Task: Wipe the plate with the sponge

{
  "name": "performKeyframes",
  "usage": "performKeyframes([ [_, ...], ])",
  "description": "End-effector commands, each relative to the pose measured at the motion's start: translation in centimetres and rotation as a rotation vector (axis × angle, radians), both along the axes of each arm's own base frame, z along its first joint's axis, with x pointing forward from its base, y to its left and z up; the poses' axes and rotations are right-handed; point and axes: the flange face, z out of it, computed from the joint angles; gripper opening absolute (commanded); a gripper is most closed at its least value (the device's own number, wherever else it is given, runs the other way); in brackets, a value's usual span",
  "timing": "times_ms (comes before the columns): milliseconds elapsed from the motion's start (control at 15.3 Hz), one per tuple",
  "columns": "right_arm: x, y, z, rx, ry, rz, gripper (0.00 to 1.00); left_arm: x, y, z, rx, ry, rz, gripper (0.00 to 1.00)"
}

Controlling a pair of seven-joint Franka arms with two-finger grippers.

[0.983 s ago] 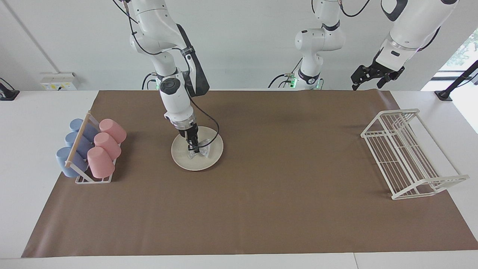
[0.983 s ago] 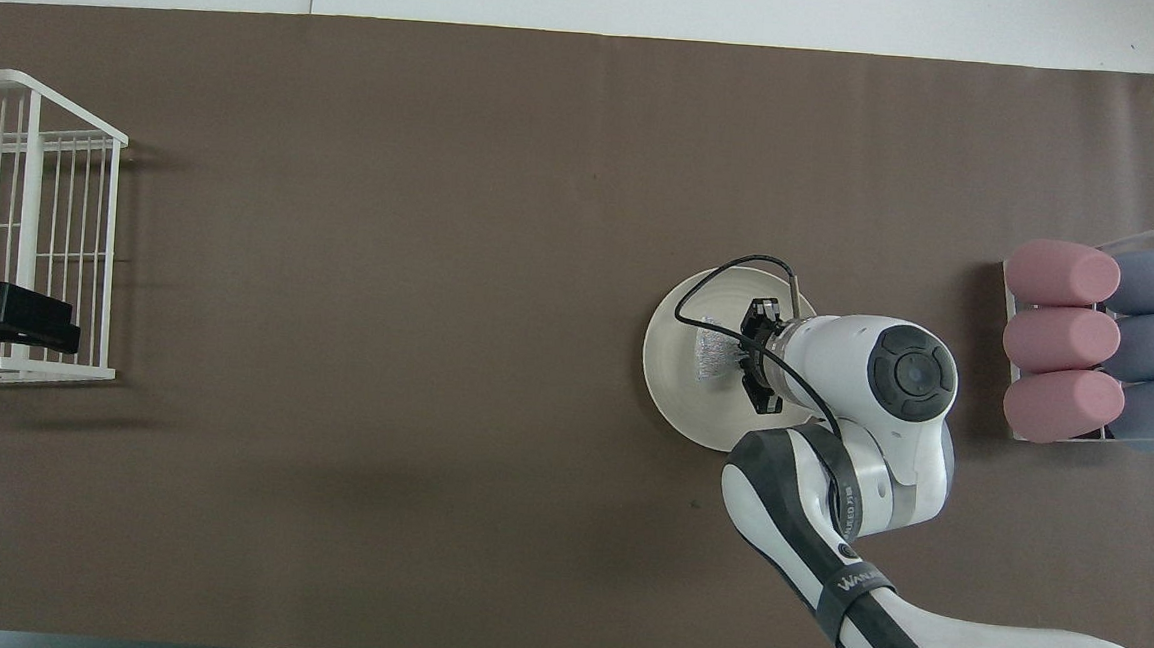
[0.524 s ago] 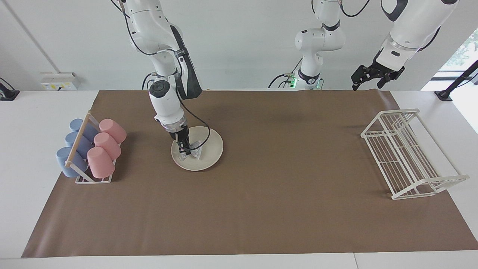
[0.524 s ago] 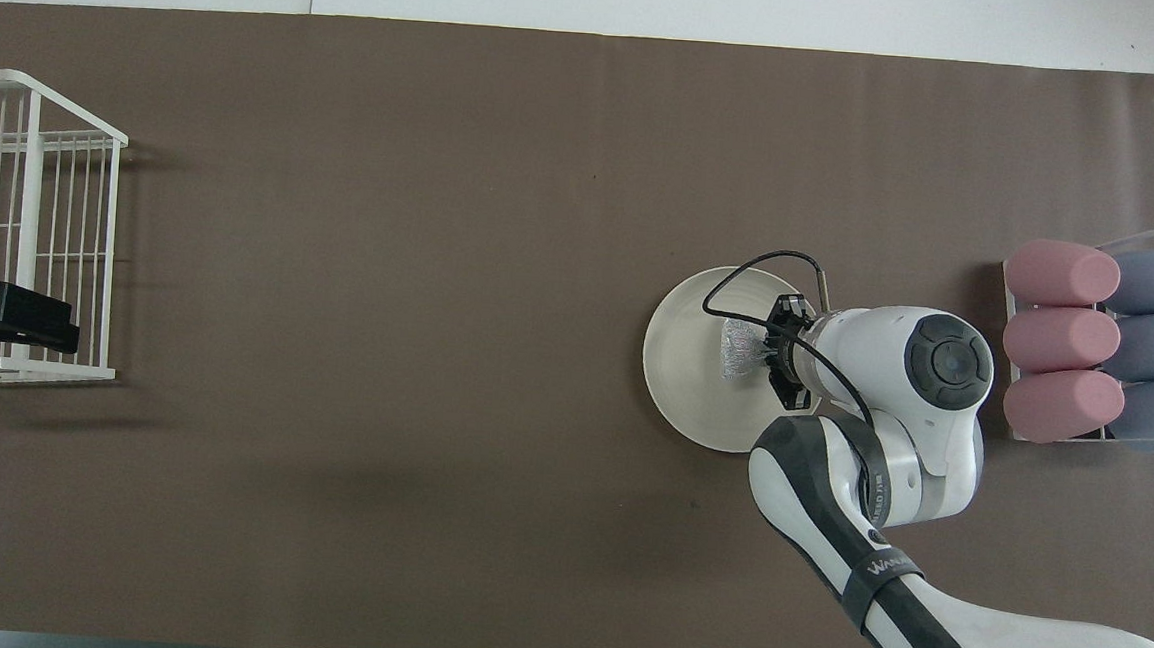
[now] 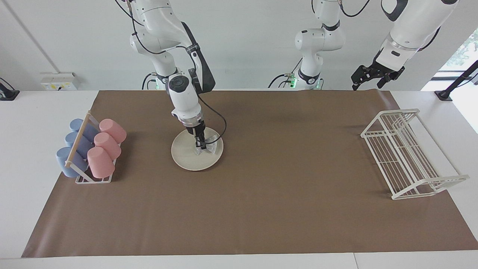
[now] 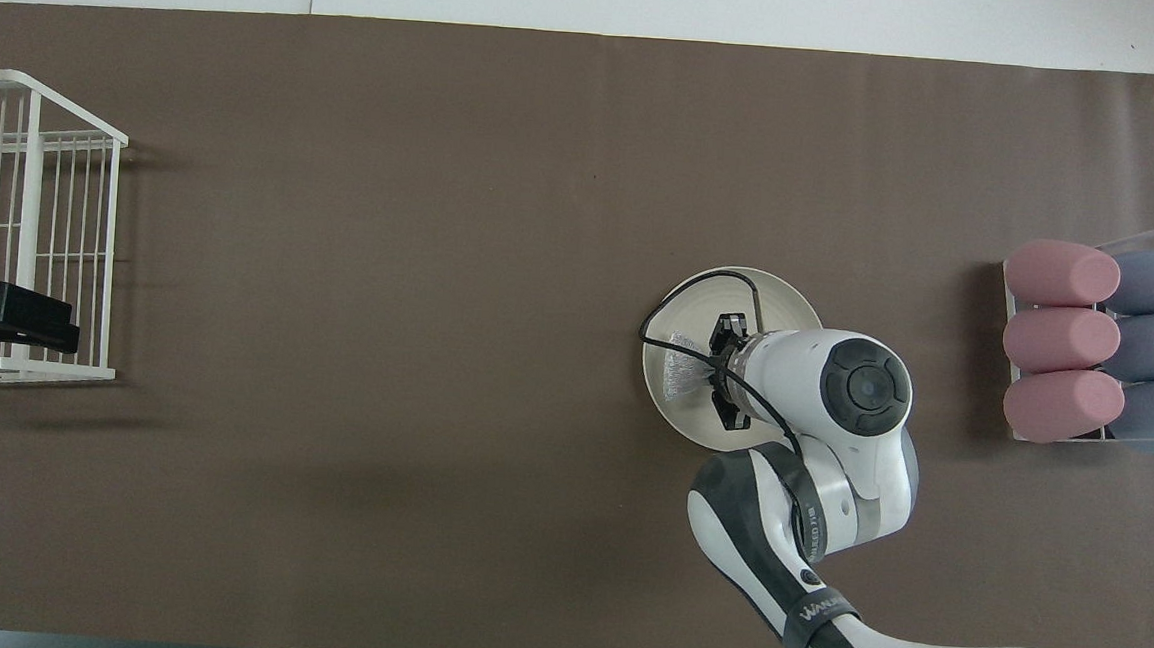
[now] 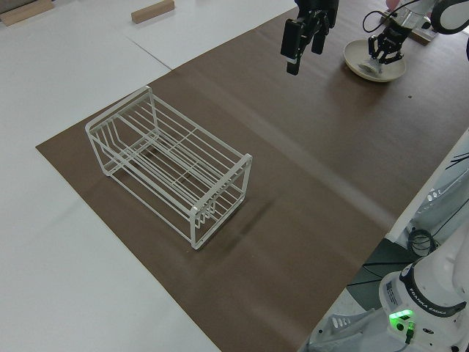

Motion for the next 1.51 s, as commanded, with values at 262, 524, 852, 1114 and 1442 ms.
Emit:
performKeyframes([
  [262,0.0,-1.8,-1.3,-0.010,0.025,-0.019,0.00,-0.3,0.1,0.5,0.016,-0.005,0.011,1.00],
  [524,1.6,-6.7,-1.7,-0.022,0.022,-0.003,0.00,-0.2,0.1,0.4,0.016,-0.007,0.011,1.00],
  [852,1.8,-8.2,-1.9,-0.027,0.027,0.003,0.00,-0.3,-0.2,0.5,0.015,-0.011,0.004,1.00],
  [1114,0.3,-3.3,-1.6,-0.016,0.025,-0.006,0.00,-0.3,-0.5,0.5,0.016,-0.011,-0.002,1.00],
  [1442,-1.7,2.2,-1.1,0.009,0.005,-0.029,0.00,-0.2,-0.2,0.5,0.014,-0.013,0.003,1.00],
])
